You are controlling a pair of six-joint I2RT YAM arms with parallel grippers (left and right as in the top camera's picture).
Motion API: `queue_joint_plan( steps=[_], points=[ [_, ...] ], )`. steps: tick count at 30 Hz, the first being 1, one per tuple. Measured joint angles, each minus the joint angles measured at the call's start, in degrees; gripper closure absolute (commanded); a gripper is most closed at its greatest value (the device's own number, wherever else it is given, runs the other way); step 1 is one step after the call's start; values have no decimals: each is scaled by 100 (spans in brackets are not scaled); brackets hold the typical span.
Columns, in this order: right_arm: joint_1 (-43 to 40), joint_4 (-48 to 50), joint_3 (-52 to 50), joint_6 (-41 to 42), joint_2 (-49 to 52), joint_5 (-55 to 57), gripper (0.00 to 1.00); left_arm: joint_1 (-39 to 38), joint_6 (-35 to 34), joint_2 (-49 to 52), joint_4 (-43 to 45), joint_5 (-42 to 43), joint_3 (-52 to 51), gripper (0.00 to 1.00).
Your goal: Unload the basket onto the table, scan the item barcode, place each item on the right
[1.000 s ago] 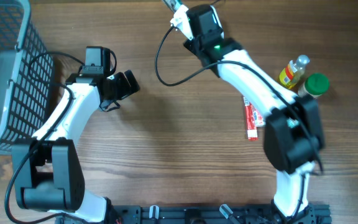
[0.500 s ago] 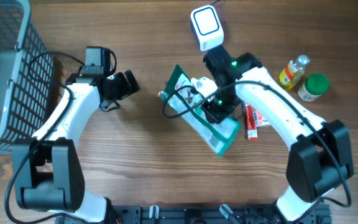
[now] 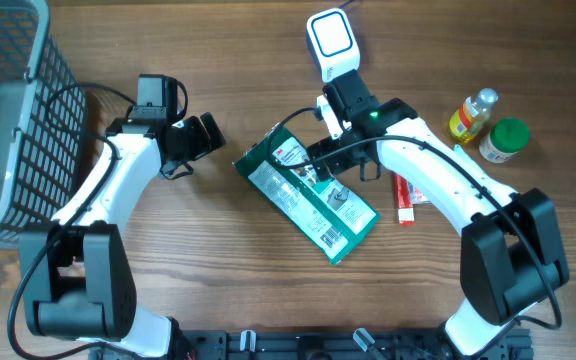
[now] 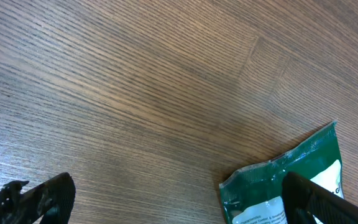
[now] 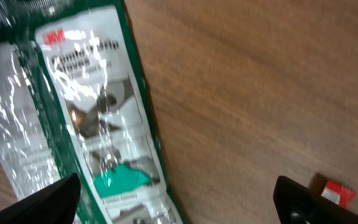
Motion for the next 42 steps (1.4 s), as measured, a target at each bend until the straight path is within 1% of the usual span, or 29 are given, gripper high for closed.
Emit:
queue_joint_plan(
  steps=[4, 11, 28, 31, 34, 35, 38, 41, 42],
  points=[
    [0, 433, -2, 59, 0, 0, 0, 0, 0, 0, 2, 0, -2, 0],
    [0, 874, -2, 79, 0, 0, 0, 0, 0, 0, 0, 0, -2, 0],
    [4, 925, -2, 79, 0, 2, 0, 0, 0, 0, 0, 0, 0, 0],
    [87, 916, -9, 76, -168, 20, 0, 0, 0, 0, 0, 0, -2, 0],
    [214, 918, -55, 76, -994, 39, 0, 0, 0, 0, 0, 0, 0, 0],
    [236, 933, -61, 76, -1749, 66, 0, 2, 0, 0, 0, 0, 0, 0],
    [179, 988, -57, 74, -2927, 125, 0, 0, 0, 0, 0, 0, 0, 0],
    [-153, 1008, -42, 74, -4686, 170, 0, 0, 0, 0, -2, 0, 0, 0],
    [-262, 992, -28, 76, -5023, 181, 0, 0, 0, 0, 2, 0, -2, 0]
  ],
)
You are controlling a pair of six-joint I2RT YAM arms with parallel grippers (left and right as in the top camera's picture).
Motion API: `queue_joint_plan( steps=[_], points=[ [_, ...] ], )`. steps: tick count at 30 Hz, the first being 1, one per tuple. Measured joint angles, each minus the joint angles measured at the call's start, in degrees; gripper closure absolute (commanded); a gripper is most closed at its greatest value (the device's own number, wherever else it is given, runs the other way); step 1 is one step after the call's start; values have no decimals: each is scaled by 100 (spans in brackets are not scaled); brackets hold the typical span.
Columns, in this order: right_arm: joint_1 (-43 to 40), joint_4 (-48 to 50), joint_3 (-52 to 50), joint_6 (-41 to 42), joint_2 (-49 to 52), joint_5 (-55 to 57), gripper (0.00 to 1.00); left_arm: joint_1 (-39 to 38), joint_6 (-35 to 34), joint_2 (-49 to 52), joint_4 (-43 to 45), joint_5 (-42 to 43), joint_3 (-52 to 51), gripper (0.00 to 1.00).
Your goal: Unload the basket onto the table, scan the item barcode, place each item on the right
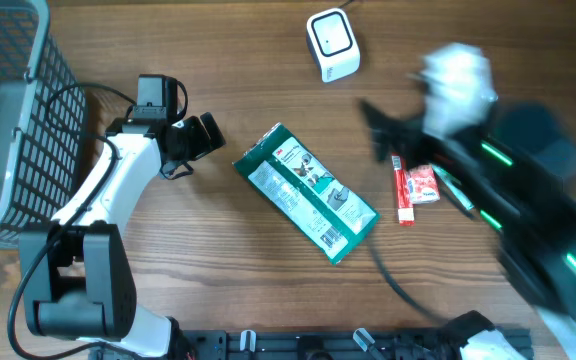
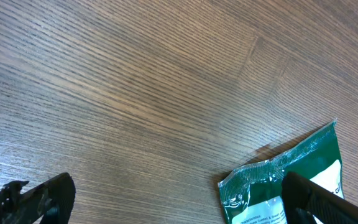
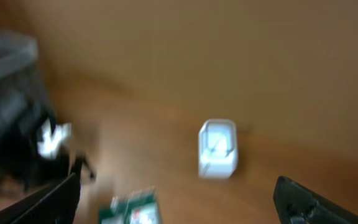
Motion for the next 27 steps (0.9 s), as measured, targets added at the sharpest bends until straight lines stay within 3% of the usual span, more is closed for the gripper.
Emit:
queue_joint_plan(
  steps=[5, 8, 11, 18, 21, 27],
  points=[
    [-1014, -765, -116, 2, -1733, -133, 0, 0, 0, 0, -2, 0, 0, 0],
    [-1628, -481, -866, 0, -2684, -308, 0, 0, 0, 0, 0, -4, 0, 0],
    [-2026, 769, -2076, -2, -3630, -420, 0, 0, 0, 0, -2, 0, 0, 0],
    [-2179, 5272, -5490, 142, -5287, -490, 0, 0, 0, 0, 0, 0, 0, 0],
    [-2179, 5941, -6301, 476, -5364, -463, 0, 0, 0, 0, -2, 0, 0, 0],
    [-2179, 6028, -7377, 1311, -5368, -162, 0, 0, 0, 0, 0, 0, 0, 0]
  ],
)
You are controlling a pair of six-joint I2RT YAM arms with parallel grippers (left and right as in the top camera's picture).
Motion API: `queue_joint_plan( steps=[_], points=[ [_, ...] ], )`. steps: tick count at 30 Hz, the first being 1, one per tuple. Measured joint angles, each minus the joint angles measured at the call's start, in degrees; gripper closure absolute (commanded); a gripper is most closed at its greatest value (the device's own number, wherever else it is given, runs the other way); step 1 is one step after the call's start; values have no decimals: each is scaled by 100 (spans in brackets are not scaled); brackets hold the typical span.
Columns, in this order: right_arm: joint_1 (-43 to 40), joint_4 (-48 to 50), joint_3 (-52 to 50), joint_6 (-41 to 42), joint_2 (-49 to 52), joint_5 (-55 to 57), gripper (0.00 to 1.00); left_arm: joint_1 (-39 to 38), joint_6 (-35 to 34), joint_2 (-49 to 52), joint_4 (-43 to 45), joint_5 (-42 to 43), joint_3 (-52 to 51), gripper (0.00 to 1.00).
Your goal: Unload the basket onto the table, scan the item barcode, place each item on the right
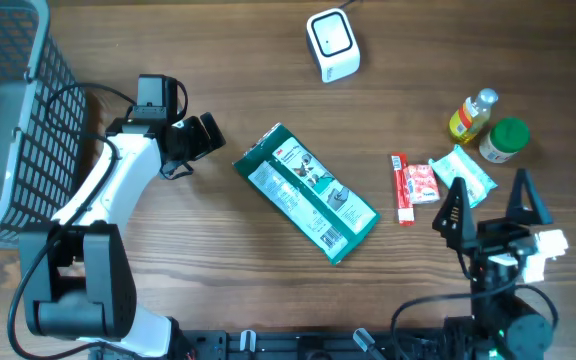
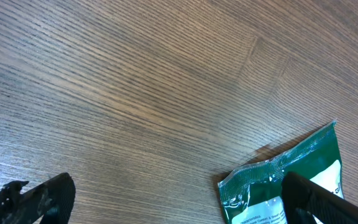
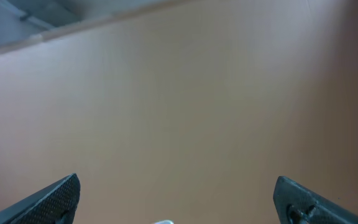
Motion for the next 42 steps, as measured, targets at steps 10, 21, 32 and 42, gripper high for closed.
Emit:
queue_joint_plan(
  steps=[10, 21, 32, 42],
  points=[
    [164, -2555, -177, 214, -26, 129, 0, 0, 0, 0, -2, 0, 2, 0],
    [164, -2557, -177, -745, -26, 127, 0, 0, 0, 0, -2, 0, 2, 0],
    [164, -2557, -177, -826, -26, 127, 0, 2, 0, 0, -2, 0, 0, 0],
    [164, -2557, -177, -828, -26, 127, 0, 0, 0, 0, -2, 0, 0, 0]
  ],
)
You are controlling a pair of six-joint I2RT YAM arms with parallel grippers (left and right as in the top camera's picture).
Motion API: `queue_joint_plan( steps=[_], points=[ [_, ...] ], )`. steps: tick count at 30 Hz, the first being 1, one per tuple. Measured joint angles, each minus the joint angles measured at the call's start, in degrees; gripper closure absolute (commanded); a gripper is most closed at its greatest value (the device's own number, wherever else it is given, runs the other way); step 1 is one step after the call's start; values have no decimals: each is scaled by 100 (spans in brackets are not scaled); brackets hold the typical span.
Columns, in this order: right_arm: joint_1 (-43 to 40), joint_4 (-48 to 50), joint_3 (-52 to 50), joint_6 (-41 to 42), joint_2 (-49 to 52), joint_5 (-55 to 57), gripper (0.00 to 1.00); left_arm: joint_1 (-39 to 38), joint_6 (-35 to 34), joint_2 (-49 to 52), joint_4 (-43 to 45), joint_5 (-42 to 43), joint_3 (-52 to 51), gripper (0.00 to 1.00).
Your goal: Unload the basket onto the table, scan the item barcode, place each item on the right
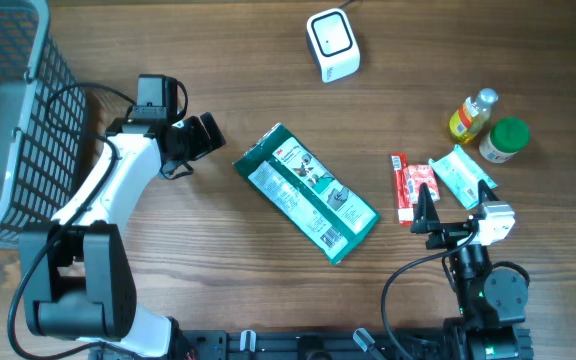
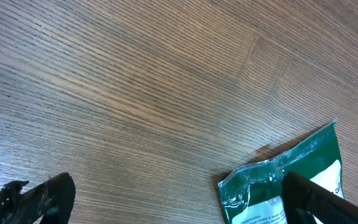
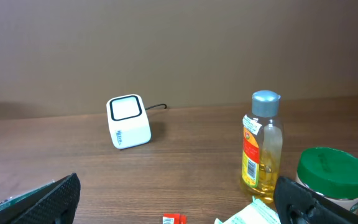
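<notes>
The green glove packet (image 1: 305, 192) lies flat in the middle of the table, label up; its top corner (image 2: 272, 180) shows in the left wrist view. The white scanner (image 1: 331, 44) stands at the back, and is seen upright across the table as the scanner (image 3: 128, 121). My left gripper (image 1: 196, 138) is open and empty just left of the packet, the left gripper (image 2: 173, 202) low over bare wood. My right gripper (image 1: 455, 207) is open and empty at the front right, the right gripper (image 3: 179, 205) facing the scanner.
A grey wire basket (image 1: 8, 110) stands at the far left. At the right are a yellow oil bottle (image 3: 261, 149), a green-lidded jar (image 3: 331, 177), a pale green sachet (image 1: 460, 172) and a red-and-white packet (image 1: 418, 186).
The right wrist camera faced a bare wall; now it looks level across the table at the scanner and bottle. The right arm sits a little further left. Left arm and packet are unchanged.
First my right gripper was open over the green packet's near end by the scanner. Then the arm was blurred at the right, away from the packet. Then it was folded at the front right, and it stays there now. The packet and left arm never moved.
</notes>
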Motion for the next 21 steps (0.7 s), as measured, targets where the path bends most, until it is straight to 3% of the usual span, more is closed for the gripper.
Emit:
queue_joint_plan(
  steps=[7, 11, 13, 21],
  points=[
    [0, 0, 0, 2, 0, 0, 0, 0, 0, -623, -7, -7, -39, 0],
    [0, 0, 0, 0, 0, 0, 0, 2, 4, -2452, 2, -149, -44, 0],
    [0, -2, 0, 2, -2, 0, 0, 0, 4, -3987, -26, -313, -33, 0],
    [0, -2, 2, 0, -7, 2, 0, 2, 9, -7217, -1469, -1025, -4, 0]
  ],
)
